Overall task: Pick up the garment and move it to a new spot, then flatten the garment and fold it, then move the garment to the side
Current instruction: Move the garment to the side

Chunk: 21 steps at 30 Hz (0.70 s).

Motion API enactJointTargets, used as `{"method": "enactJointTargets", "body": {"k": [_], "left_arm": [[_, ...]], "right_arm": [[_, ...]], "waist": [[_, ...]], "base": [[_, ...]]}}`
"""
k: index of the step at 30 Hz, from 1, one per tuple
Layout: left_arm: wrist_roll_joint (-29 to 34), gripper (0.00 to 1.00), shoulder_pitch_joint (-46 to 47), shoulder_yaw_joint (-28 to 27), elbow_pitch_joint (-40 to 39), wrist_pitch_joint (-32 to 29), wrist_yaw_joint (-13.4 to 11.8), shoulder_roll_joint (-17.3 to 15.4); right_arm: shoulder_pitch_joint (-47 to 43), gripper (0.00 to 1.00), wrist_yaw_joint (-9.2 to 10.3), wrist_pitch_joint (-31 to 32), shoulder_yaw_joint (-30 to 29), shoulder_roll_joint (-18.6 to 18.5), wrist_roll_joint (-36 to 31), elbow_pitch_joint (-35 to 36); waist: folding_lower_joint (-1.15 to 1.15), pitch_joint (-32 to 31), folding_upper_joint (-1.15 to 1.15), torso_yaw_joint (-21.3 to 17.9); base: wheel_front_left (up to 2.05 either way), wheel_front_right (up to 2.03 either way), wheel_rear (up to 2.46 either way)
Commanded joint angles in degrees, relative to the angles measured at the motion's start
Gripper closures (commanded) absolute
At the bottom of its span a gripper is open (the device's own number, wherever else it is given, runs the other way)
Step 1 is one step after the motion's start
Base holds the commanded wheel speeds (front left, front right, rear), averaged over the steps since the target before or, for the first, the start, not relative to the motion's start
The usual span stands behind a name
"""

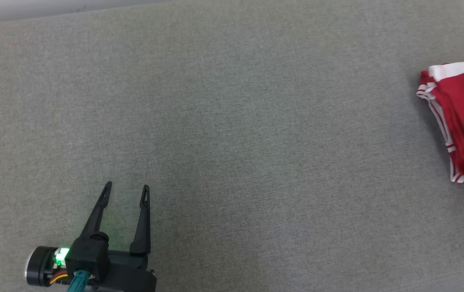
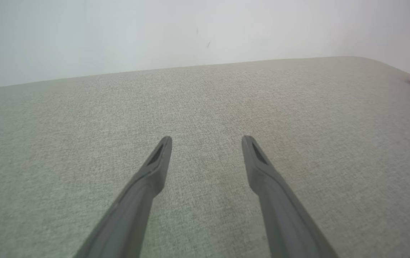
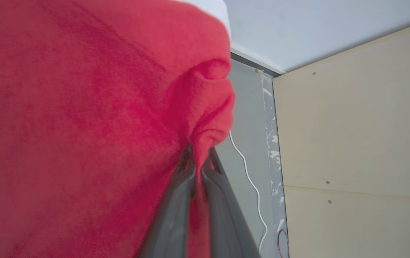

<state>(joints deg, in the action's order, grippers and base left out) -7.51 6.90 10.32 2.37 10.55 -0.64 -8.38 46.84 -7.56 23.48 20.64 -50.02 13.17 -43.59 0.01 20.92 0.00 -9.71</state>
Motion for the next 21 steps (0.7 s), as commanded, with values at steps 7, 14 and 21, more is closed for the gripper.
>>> {"method": "enactJointTargets", "body": {"k": [7,14,21], "left_arm": [[1.2,0.00,-0.5,0.6,-1.9,1.0,-0.7,-1.1],[1.0,0.00,-2.1,0.8,-1.0,2.7,-1.8,-0.4],[-2.1,0.00,-5.0,-0.2,-0.9,4.6,0.5,0.7]], "right_arm": [[-2.4,0.00,0.19,-7.3,-9.2,5.4,-8.1,-4.8],[-6.2,0.00,0.19,-13.9,-14.7,10.7,-12.0,-3.1],[-15.4,0.00,0.19,-22.1,-22.4,19.9,-4.0,5.0]], "waist": [[-0.01,0.3,0.00,1.0],[-0.01,-4.6,0.00,1.2],[-0.01,-11.7,0.00,2.2]], "base": [[0.00,0.00,0.00],[0.00,0.00,0.00],[0.00,0.00,0.00]]}}
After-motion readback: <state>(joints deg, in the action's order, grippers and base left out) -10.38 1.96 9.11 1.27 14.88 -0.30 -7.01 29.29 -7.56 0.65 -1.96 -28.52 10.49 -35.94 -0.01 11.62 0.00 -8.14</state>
